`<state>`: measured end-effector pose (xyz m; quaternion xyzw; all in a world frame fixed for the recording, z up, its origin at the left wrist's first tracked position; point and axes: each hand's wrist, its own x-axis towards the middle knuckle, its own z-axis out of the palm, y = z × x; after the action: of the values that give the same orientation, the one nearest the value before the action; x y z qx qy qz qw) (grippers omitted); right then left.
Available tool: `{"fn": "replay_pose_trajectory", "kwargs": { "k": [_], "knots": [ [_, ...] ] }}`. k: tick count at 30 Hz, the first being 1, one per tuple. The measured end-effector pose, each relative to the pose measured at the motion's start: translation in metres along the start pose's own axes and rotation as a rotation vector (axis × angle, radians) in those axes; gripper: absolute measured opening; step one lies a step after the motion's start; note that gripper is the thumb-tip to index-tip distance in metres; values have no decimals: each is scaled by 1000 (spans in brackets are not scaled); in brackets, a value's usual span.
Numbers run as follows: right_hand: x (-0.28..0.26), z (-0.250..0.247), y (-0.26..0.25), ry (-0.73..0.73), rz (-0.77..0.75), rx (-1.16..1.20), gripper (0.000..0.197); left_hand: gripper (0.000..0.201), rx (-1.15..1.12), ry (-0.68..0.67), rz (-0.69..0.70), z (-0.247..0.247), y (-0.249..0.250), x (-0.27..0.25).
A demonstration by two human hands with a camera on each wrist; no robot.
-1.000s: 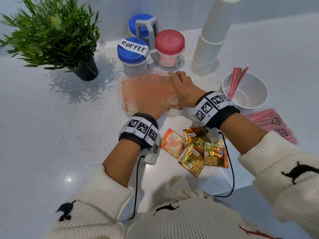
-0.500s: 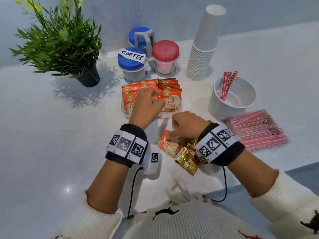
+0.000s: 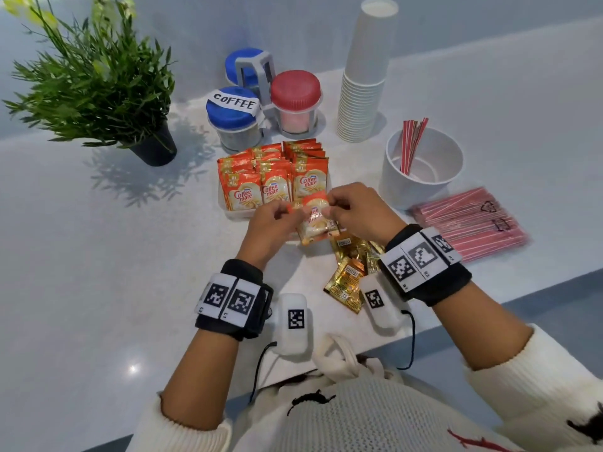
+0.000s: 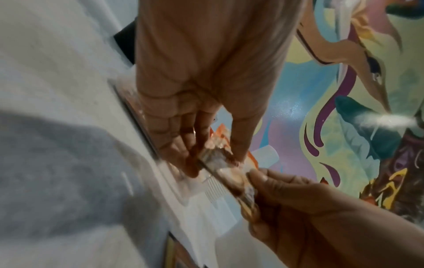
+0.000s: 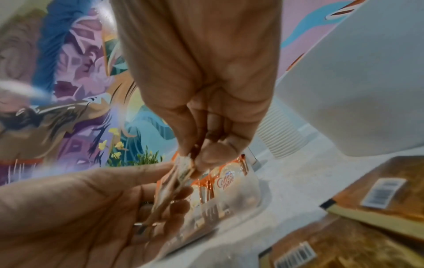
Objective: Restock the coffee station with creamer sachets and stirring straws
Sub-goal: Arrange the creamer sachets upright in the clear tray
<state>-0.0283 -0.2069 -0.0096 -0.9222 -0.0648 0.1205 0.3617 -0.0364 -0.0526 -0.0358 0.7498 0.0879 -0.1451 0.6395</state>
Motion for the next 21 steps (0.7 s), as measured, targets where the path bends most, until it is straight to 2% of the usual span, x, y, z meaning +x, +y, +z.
{"fn": "replay_pose_trajectory", "kwargs": {
  "k": [3,7,12,15,18,21],
  "knots": [
    [-9,-5,3,22,10,140,21,23,-59,-80,2,12,5,-5],
    [-21,-1,23,-2,77,29,10,8,-46,-66,27,22,6,-6],
    [-40,10,32,-238,97,-302,47,21,-47,-62,0,29,2,-4],
    [-47,15,32,-278,66,-485,68,27,-31,-68,-12,34,-1,-5],
    [-49,17,34,-300,89,-551,64,28,-40,-78,-27,37,-3,-6],
    [-46,18,33,-345,94,-543,48,29,-40,-57,-42,37,-4,-6]
  ]
}}
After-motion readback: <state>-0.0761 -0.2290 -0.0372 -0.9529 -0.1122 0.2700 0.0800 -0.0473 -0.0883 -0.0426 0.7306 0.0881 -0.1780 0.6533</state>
